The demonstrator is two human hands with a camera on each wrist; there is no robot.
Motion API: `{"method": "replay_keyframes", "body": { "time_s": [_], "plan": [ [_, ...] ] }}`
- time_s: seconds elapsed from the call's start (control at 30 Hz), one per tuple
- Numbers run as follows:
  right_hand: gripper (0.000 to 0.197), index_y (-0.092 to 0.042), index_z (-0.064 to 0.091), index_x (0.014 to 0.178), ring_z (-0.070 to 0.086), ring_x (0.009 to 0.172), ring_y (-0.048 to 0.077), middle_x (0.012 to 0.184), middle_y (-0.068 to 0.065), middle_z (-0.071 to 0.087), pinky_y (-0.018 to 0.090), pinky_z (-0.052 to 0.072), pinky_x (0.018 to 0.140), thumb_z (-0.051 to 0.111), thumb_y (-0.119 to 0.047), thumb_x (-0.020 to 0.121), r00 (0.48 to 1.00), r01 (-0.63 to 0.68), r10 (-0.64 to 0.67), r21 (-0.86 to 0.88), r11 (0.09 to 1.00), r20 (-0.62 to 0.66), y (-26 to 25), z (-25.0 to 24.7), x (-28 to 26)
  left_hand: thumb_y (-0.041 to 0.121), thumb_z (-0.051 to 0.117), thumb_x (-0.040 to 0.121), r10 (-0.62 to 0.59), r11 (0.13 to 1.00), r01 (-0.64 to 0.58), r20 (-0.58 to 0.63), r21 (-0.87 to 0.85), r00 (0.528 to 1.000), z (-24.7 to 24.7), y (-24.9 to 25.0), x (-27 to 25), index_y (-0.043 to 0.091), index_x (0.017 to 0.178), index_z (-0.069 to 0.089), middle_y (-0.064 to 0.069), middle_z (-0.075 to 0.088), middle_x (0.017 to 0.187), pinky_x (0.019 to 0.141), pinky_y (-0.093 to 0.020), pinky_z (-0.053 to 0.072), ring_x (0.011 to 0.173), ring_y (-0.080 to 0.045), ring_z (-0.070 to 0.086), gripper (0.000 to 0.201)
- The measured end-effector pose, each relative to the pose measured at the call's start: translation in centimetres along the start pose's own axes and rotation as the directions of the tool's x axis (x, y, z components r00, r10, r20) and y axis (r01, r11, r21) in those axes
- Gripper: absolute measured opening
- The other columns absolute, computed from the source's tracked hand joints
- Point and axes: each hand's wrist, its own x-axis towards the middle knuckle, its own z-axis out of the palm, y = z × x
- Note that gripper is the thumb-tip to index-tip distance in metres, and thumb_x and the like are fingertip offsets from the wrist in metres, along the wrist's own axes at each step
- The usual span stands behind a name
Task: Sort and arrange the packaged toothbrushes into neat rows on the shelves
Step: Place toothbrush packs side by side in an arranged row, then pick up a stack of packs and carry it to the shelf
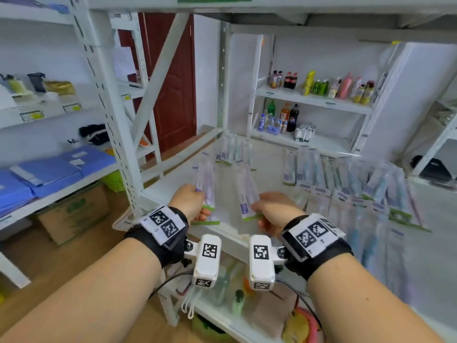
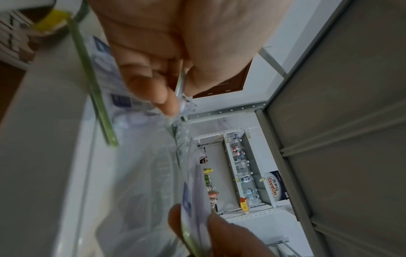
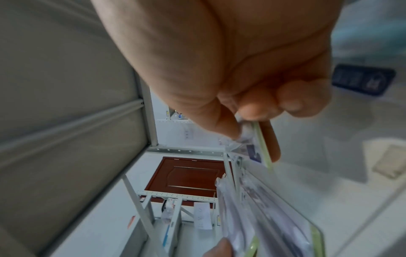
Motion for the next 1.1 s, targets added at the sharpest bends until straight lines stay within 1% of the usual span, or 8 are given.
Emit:
{"method": "replay_keyframes", "body": {
  "time_s": [0.13, 0.43, 0.5, 0.57, 0.63, 0.7, 0.9, 1.1],
  "plan": [
    [0.018, 0.005, 0.065, 0.090, 0.051, 0.045, 0.025, 0.050, 0.010, 0.052, 0.030, 0.044, 0.051, 0.054, -0.006, 0.080, 0.999, 0.006, 0.001, -0.204, 0.979, 0.032, -0.2, 1.6, 0.7, 0.002, 0.033, 0.097, -0.015, 0.998, 0.012, 0.049, 0.062, 0.999, -1.4, -0.4, 1.2, 0.000, 0.100, 0.044, -0.017, 0.050, 0.070, 0.037, -0.021, 0.044, 0.051, -0.024, 0.057, 0.012],
    [0.018, -0.002, 0.055, 0.106, 0.061, 0.048, 0.022, 0.077, 0.016, 0.062, 0.054, 0.056, 0.072, 0.054, -0.002, 0.088, 0.996, -0.076, 0.084, -0.151, 0.986, 0.041, -0.2, 3.4, 0.6, 0.012, 0.048, 0.092, 0.025, 0.949, -0.055, 0.101, 0.311, 0.995, -3.0, -1.4, 2.6, 0.008, 0.087, 0.058, -0.011, 0.052, 0.056, 0.042, -0.021, 0.039, 0.039, -0.017, 0.047, 0.012],
    [0.029, -0.003, 0.050, 0.118, 0.063, 0.047, 0.021, 0.083, 0.017, 0.060, 0.048, 0.059, 0.064, 0.053, -0.002, 0.090, 0.995, -0.081, 0.087, -0.127, 0.989, 0.041, -0.3, 3.2, 0.2, 0.008, 0.049, 0.088, 0.078, 0.932, -0.097, 0.068, 0.350, 0.995, -3.1, -1.3, 2.6, 0.006, 0.077, 0.056, -0.015, 0.049, 0.061, 0.036, -0.020, 0.037, 0.032, -0.014, 0.046, 0.013],
    [0.034, -0.004, 0.049, 0.125, 0.062, 0.041, 0.017, 0.079, 0.017, 0.060, 0.033, 0.055, 0.044, 0.050, -0.002, 0.091, 0.997, -0.069, 0.073, -0.116, 0.991, 0.034, -0.5, 2.7, -0.4, 0.007, 0.051, 0.088, 0.145, 0.922, -0.142, 0.018, 0.361, 0.989, -2.8, -0.8, 2.4, 0.006, 0.094, 0.060, -0.018, 0.056, 0.083, 0.038, -0.021, 0.043, 0.049, -0.020, 0.058, 0.011],
    [0.033, -0.007, 0.051, 0.124, 0.061, 0.039, 0.014, 0.072, 0.014, 0.062, 0.025, 0.050, 0.039, 0.050, -0.003, 0.091, 0.999, -0.047, 0.049, -0.104, 0.993, 0.021, -0.6, 1.7, -1.2, 0.010, 0.054, 0.088, 0.204, 0.907, -0.185, -0.009, 0.379, 0.979, -1.9, -0.2, 2.2, 0.006, 0.125, 0.055, -0.016, 0.059, 0.114, 0.062, -0.028, 0.055, 0.085, -0.030, 0.064, 0.038],
    [0.029, -0.010, 0.056, 0.118, 0.061, 0.041, 0.013, 0.069, 0.010, 0.063, 0.027, 0.055, 0.047, 0.051, -0.004, 0.090, 1.000, -0.015, 0.016, -0.108, 0.994, 0.000, -0.8, 0.2, -2.0, 0.011, 0.056, 0.087, 0.256, 0.886, -0.253, 0.045, 0.388, 0.966, -0.4, 0.6, 1.7, 0.007, 0.129, 0.054, -0.015, 0.059, 0.123, 0.085, -0.036, 0.052, 0.100, -0.031, 0.061, 0.042],
    [0.022, -0.013, 0.065, 0.103, 0.053, 0.034, 0.009, 0.070, 0.010, 0.064, 0.021, 0.047, 0.041, 0.058, -0.002, 0.085, 0.982, 0.001, -0.017, -0.088, 0.996, -0.190, 0.8, -5.8, -4.2, 0.017, 0.070, 0.081, 0.128, 0.894, -0.262, 0.352, 0.364, 0.927, 6.3, 1.3, -0.8, 0.006, 0.120, 0.059, -0.009, 0.064, 0.086, 0.046, -0.022, 0.043, 0.053, -0.019, 0.054, 0.042],
    [0.021, -0.013, 0.065, 0.099, 0.047, 0.033, 0.013, 0.068, 0.007, 0.065, 0.024, 0.041, 0.043, 0.059, -0.001, 0.082, 0.947, -0.033, 0.009, -0.070, 0.997, -0.322, 3.7, -10.9, -6.0, 0.030, 0.077, 0.072, 0.050, 0.753, -0.335, 0.458, 0.566, 0.888, 10.1, 0.9, -2.2, 0.007, 0.131, 0.048, -0.010, 0.061, 0.116, 0.065, -0.025, 0.050, 0.085, -0.022, 0.063, 0.069]
  ]
}}
